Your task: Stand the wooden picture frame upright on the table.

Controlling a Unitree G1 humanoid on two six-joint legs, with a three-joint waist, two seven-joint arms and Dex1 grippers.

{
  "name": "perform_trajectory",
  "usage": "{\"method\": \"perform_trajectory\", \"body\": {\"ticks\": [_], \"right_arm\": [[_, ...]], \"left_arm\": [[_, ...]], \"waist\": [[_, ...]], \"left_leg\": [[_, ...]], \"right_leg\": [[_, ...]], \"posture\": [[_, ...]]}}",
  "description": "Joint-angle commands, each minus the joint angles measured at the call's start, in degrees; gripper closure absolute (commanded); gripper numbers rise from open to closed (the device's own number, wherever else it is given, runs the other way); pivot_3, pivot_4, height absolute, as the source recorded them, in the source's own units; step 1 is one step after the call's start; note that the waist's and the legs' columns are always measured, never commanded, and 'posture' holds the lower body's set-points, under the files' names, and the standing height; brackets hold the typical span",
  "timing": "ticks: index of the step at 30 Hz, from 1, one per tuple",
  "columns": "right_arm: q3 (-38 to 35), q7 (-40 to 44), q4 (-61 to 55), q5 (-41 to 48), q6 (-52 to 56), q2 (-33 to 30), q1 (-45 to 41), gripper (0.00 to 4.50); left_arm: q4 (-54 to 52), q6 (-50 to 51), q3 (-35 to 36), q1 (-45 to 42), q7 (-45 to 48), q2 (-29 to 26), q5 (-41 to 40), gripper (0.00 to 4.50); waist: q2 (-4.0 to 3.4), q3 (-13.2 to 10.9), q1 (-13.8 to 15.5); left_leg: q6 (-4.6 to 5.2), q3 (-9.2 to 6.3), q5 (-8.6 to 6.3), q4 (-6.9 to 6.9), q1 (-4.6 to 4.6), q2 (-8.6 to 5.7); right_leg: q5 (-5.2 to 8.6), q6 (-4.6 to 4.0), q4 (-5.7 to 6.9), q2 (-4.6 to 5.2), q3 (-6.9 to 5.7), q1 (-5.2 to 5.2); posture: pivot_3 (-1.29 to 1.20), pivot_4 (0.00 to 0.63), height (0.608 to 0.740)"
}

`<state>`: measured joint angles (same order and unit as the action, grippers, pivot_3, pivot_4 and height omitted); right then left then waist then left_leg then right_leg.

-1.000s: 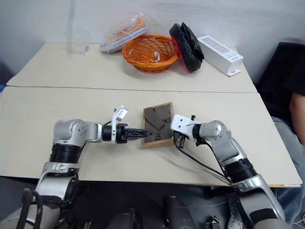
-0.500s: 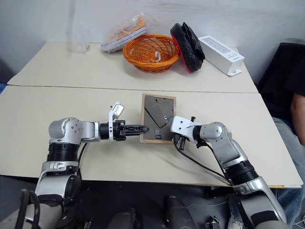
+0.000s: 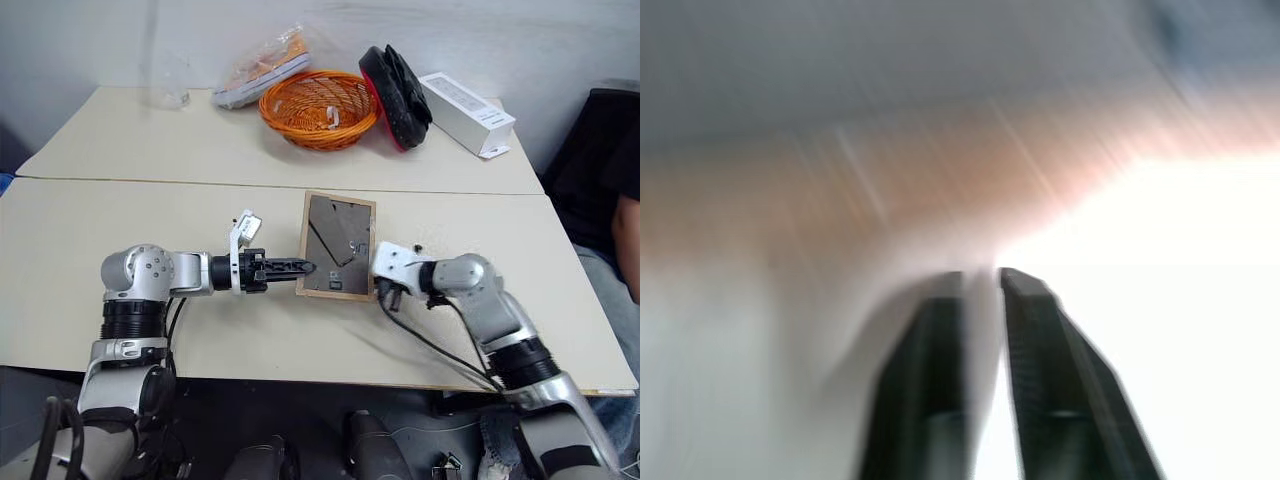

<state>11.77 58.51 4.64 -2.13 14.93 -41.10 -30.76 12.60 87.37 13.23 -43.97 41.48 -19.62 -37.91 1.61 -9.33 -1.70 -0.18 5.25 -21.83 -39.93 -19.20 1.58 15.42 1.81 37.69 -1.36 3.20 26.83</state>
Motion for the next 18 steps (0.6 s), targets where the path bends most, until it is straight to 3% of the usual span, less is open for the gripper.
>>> {"method": "perform_trajectory", "body": {"ticks": [1, 5, 9, 18], "right_arm": [[-5.82, 4.69, -3.62, 6.37, 3.96, -3.53, -1.12, 2.58], [-11.42, 8.08, -7.6, 18.53, 17.47, -2.72, -6.32, 1.2], [-11.92, 5.5, -10.14, 25.38, 27.34, 1.93, -11.57, 0.0], [-10.83, 2.45, -11.29, 29.38, 32.79, 7.07, -16.19, 0.0]], "left_arm": [[-6.56, 2.0, 2.3, 0.14, 0.94, -1.43, -4.52, 3.25], [-12.86, 3.58, 2.84, 1.76, 1.04, -3.35, -6.87, 3.25], [-14.59, 1.84, 2.08, 2.35, 0.19, -4.02, -6.86, 3.25], [-16.03, -1.12, 0.3, 3.43, -0.68, -4.3, -6.74, 3.25]], "waist": [[0.01, -0.01, -0.16], [-0.08, -0.11, -1.28], [-0.1, -0.12, -1.6], [-0.1, -0.13, -0.55]], "left_leg": [[0.0, 0.0, 0.0, 0.01, 0.0, 0.01], [-0.13, 0.02, 0.04, 0.01, 0.1, 0.02], [-0.25, -0.02, 0.11, 0.01, 0.14, 0.03], [-0.18, -0.02, 0.11, -0.04, -0.61, -0.02]], "right_leg": [[0.0, 0.0, 0.0, 0.0, -0.01, 0.0], [0.0, 0.0, -0.04, -0.03, 0.03, 0.02], [0.02, -0.04, 0.07, -0.07, 0.02, 0.04], [0.03, -0.06, 0.08, 0.02, 0.02, 0.73]], "posture": [[0.0, 0.15, 0.74], [0.0, 0.15, 0.74], [0.0, 0.15, 0.74], [0.0, 0.15, 0.74]]}}
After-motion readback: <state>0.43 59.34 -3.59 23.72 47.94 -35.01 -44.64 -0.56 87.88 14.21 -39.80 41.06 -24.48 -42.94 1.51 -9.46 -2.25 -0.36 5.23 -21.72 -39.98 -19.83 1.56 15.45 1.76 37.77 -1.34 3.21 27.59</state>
